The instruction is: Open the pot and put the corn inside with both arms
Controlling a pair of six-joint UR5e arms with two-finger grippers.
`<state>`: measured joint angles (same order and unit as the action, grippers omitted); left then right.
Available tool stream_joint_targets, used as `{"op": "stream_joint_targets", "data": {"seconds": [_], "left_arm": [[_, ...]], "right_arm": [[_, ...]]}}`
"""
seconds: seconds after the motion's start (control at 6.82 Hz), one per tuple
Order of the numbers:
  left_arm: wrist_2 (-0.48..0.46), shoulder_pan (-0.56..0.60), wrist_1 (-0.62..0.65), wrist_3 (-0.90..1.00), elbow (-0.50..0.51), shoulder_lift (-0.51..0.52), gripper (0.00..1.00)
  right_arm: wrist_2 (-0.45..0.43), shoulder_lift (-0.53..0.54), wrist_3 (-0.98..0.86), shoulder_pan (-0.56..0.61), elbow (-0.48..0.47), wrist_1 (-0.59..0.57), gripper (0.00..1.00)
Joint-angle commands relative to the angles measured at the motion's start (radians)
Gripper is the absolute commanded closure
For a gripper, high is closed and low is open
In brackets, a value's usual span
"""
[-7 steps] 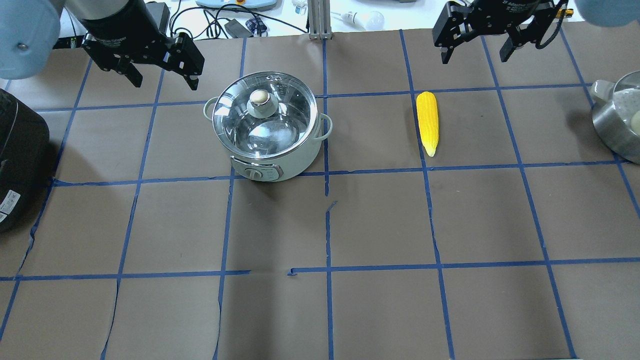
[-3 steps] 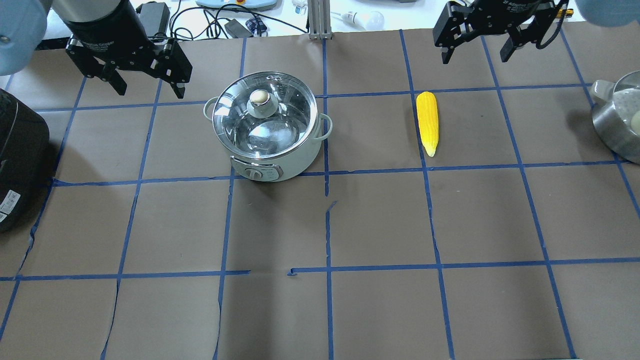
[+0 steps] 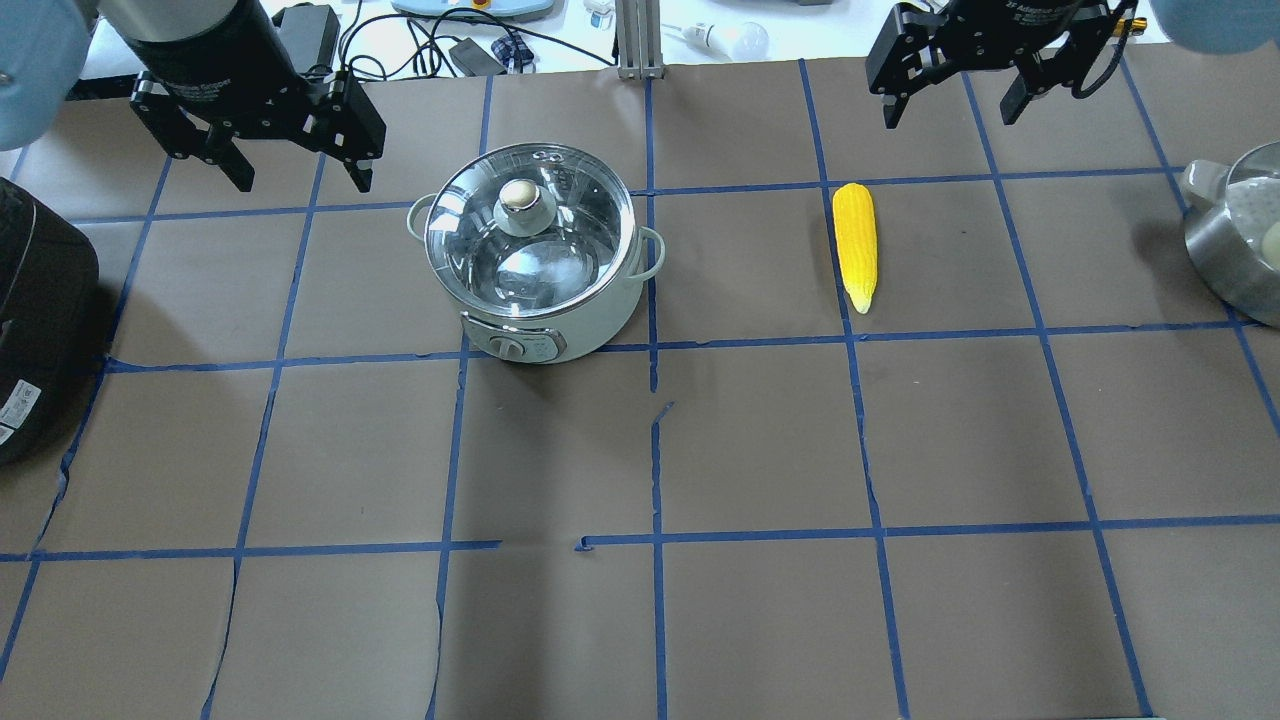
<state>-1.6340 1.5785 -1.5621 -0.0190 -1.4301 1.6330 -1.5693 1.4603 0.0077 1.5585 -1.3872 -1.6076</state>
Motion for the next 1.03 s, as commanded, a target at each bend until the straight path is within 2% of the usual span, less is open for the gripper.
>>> {"op": "stream_joint_targets", "data": {"seconds": [0.0, 0.29, 0.44, 0.59, 0.73, 0.88], "left_arm": [[0.013, 0.004, 0.091, -0.021, -0.007, 0.013, 0.0], [0.048, -0.002, 0.102, -0.018, -0.012, 0.043, 0.0], [0.154, 0.004, 0.199, -0.083, -0.033, 0.104, 0.0], [0.152, 0.032, 0.321, -0.11, -0.048, 0.172, 0.0], [0.05, 0.094, 0.35, -0.16, -0.041, 0.226, 0.0], [0.016, 0.106, 0.361, -0.163, -0.017, 0.264, 0.0]], "right_arm": [[0.0, 0.0, 0.0, 0.0, 0.0, 0.0, 0.0], [0.0, 0.0, 0.0, 0.0, -0.001, 0.0, 0.0], [0.0, 0.0, 0.0, 0.0, -0.001, 0.0, 0.0], [0.0, 0.0, 0.0, 0.0, 0.0, 0.0, 0.0], [0.0, 0.0, 0.0, 0.0, -0.001, 0.0, 0.0], [0.0, 0.0, 0.0, 0.0, -0.001, 0.0, 0.0]]}}
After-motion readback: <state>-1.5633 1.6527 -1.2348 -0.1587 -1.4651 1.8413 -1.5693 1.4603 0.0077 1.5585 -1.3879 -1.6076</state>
